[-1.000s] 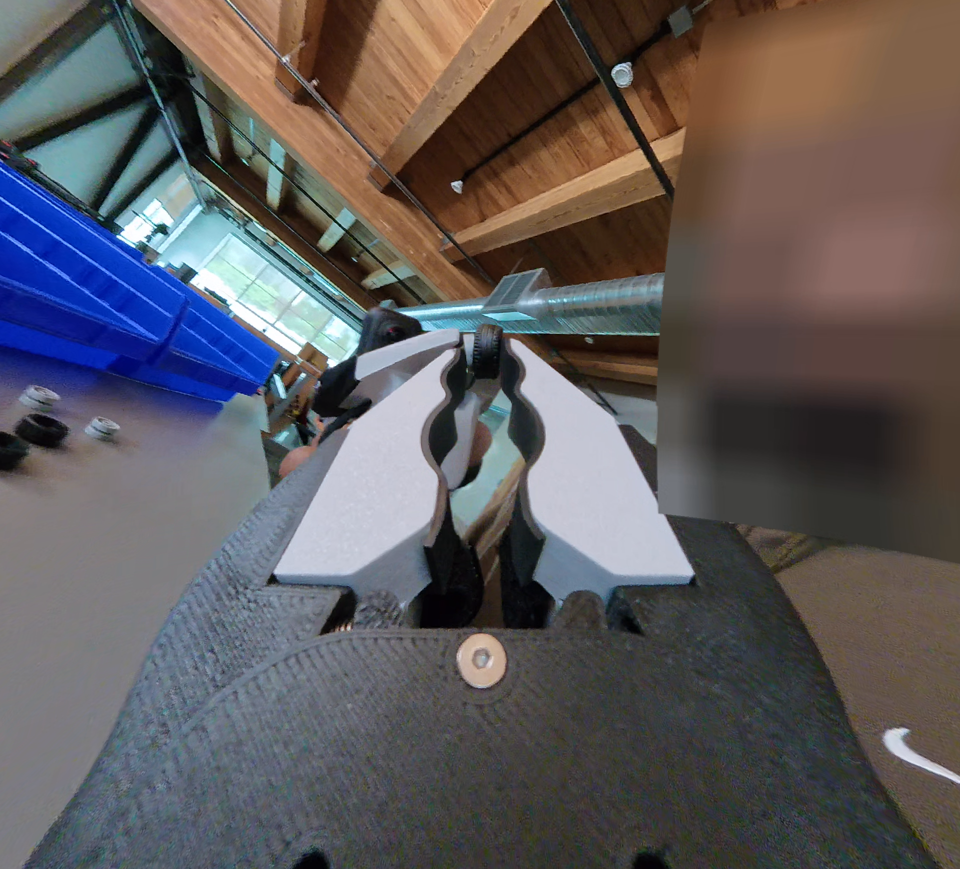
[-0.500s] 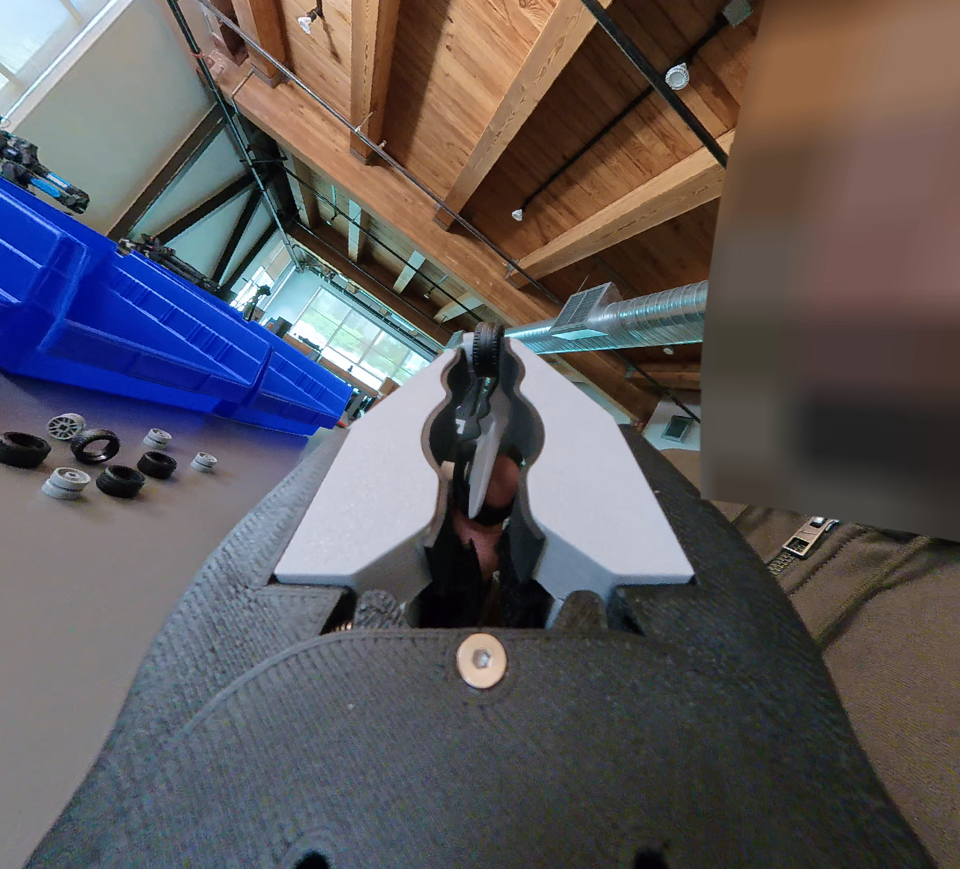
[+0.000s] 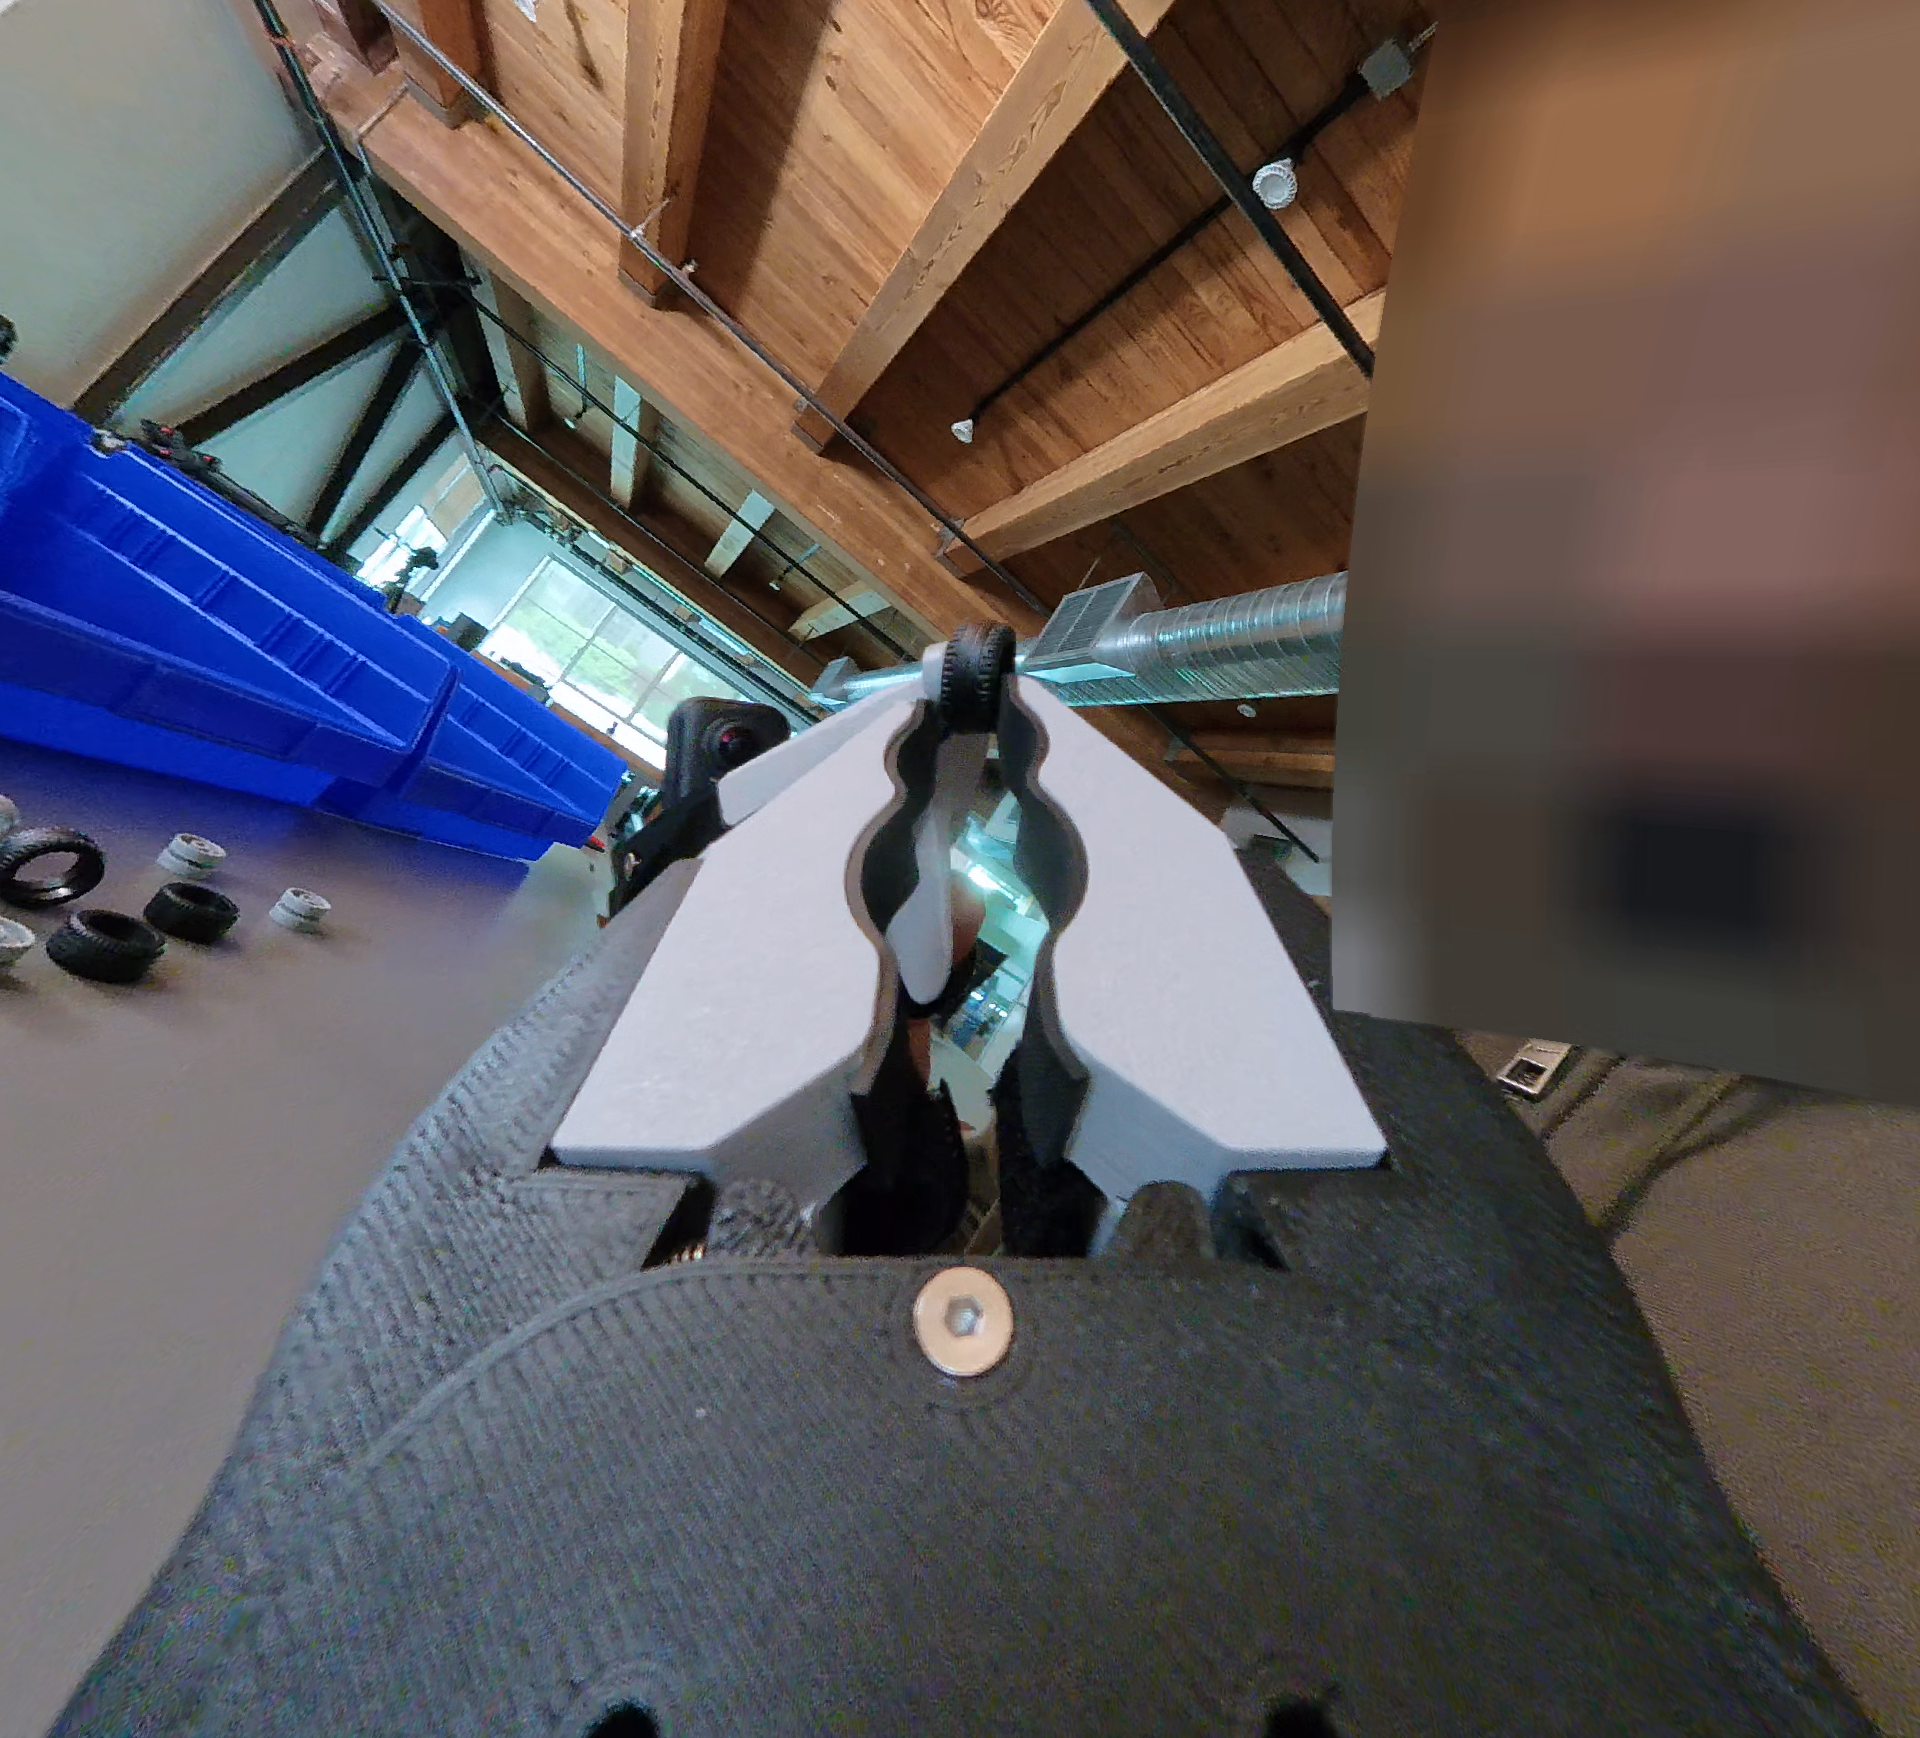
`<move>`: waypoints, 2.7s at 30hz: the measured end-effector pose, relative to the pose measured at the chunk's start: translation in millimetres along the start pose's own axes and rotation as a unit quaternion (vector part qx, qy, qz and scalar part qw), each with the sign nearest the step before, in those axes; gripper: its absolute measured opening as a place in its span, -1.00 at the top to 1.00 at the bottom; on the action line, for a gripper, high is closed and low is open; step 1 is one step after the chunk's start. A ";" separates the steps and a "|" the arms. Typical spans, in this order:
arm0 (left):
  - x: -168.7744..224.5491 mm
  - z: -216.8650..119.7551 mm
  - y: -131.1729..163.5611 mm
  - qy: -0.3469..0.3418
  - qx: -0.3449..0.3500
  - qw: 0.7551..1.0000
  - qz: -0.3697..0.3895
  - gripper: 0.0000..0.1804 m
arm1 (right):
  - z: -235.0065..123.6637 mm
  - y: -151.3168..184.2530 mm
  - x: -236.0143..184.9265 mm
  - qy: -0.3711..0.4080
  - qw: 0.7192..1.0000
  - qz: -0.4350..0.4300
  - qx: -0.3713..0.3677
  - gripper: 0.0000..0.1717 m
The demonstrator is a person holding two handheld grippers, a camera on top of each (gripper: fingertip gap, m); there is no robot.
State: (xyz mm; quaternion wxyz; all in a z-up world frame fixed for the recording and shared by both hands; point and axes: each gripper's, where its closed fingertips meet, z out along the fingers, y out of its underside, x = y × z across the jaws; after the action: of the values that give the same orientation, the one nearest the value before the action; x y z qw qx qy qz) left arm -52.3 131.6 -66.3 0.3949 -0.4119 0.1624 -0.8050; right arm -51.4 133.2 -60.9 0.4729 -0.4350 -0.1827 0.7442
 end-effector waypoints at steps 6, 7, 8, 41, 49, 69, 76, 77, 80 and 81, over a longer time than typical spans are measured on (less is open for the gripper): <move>-3.7 -2.1 -4.1 -0.042 -0.011 0.997 0.071 0.87 | -6.2 -3.2 14.6 0.066 0.996 -0.067 -0.011 0.90; -3.5 -2.4 -4.1 -0.047 -0.015 0.995 0.084 0.87 | -7.4 -4.3 15.9 0.072 0.994 -0.079 -0.014 0.82; -3.7 -2.8 -3.8 -0.053 -0.021 0.993 0.099 0.87 | -7.9 -4.8 15.9 0.077 0.992 -0.093 -0.019 0.74; 19.1 -6.7 40.6 -0.012 -0.220 0.940 0.260 0.85 | -5.1 32.5 -28.1 -0.012 0.955 -0.246 -0.163 0.83; -4.6 -9.5 30.2 -0.066 -0.208 0.962 0.164 0.86 | -8.1 26.2 -2.7 0.032 0.976 -0.155 -0.147 0.82; -134.2 -98.4 29.5 -0.430 -0.448 0.750 0.229 0.77 | -56.4 7.2 85.6 0.305 0.902 -0.194 -0.238 0.64; -137.7 -100.5 27.7 -0.444 -0.450 0.739 0.232 0.57 | -57.3 9.9 90.7 0.315 0.896 -0.188 -0.249 0.63; -138.5 -100.8 26.3 -0.449 -0.448 0.737 0.234 0.55 | -57.1 10.4 91.3 0.316 0.895 -0.189 -0.251 0.62; -141.3 -104.0 18.1 -0.474 -0.439 0.724 0.242 0.48 | -53.9 12.3 91.6 0.313 0.895 -0.189 -0.254 0.59; -141.4 -104.6 13.3 -0.484 -0.433 0.718 0.249 0.47 | -50.8 13.7 90.4 0.309 0.897 -0.187 -0.254 0.58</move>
State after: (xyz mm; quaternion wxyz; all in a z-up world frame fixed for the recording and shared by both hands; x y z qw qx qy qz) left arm -79.1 225.4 -213.3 0.3840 -0.8165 0.3767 -0.2099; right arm -33.0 197.4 -141.3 0.5092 -0.7065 -0.2879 0.3983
